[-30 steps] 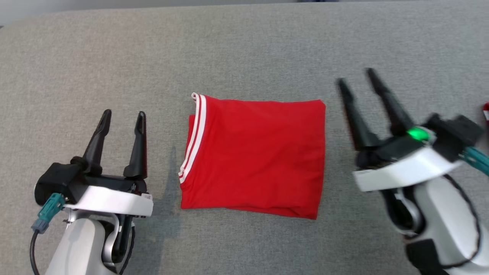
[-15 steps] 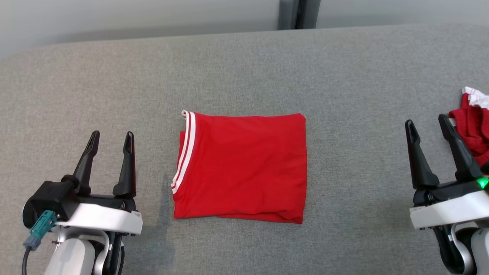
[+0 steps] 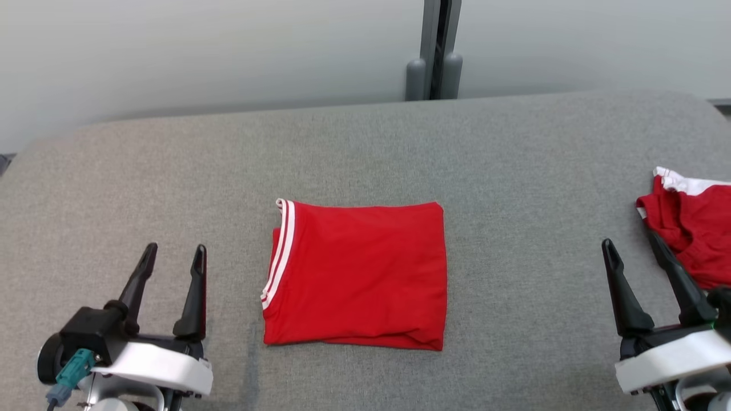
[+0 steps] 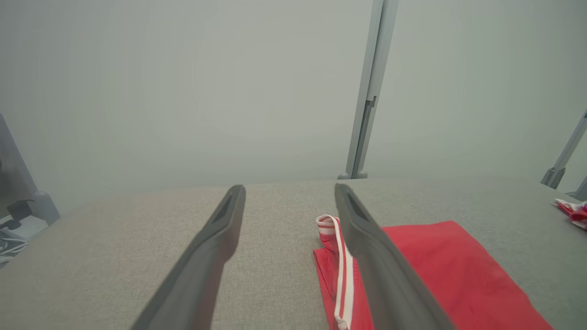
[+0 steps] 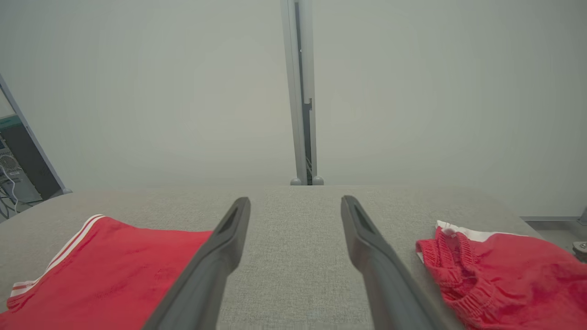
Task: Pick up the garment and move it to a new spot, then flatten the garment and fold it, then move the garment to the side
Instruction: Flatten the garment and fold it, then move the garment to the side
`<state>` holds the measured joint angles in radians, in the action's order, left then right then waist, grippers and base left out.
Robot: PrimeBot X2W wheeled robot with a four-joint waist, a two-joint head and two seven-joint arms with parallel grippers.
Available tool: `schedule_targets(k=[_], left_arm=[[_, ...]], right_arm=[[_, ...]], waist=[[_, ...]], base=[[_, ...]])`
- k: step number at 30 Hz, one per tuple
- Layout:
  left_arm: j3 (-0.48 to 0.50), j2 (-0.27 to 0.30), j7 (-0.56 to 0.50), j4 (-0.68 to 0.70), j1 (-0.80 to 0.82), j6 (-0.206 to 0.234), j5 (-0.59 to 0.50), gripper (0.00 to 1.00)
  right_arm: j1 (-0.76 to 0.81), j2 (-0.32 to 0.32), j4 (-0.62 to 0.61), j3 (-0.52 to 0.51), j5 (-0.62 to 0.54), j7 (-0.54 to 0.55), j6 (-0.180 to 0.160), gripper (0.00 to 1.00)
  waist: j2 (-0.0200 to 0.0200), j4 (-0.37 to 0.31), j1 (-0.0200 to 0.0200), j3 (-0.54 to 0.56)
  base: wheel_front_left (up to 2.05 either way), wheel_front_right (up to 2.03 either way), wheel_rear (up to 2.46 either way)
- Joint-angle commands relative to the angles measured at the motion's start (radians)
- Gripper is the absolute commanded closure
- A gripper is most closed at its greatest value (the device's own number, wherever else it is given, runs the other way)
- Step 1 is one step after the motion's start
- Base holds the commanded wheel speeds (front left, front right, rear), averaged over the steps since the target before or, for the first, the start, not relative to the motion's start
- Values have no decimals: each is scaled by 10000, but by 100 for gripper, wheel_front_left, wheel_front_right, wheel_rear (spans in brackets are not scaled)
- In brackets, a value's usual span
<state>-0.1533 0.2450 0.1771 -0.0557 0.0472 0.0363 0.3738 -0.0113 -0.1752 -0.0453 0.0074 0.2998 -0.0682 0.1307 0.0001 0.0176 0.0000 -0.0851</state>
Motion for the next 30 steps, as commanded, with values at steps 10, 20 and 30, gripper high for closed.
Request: schedule_targets(k=[10,20,30], left_arm=[[-126,161,-326,341,-713,184,61,0],[-127,184,-502,505,-947,290,175,0],[-178,227,-605,573,-915,420,204,0]], right_arm=[[813,14,-362,-235,-38,461,0,0],[998,122,-669,-432,-85,602,0,0],[995,192,-666,-500,-44,613,0,0]], waist=[[-1,-38,0,830],[-1,-49,0,985],[-1,-19,0,1045]], base=[[0,0,0],[0,0,0],[0,0,0]])
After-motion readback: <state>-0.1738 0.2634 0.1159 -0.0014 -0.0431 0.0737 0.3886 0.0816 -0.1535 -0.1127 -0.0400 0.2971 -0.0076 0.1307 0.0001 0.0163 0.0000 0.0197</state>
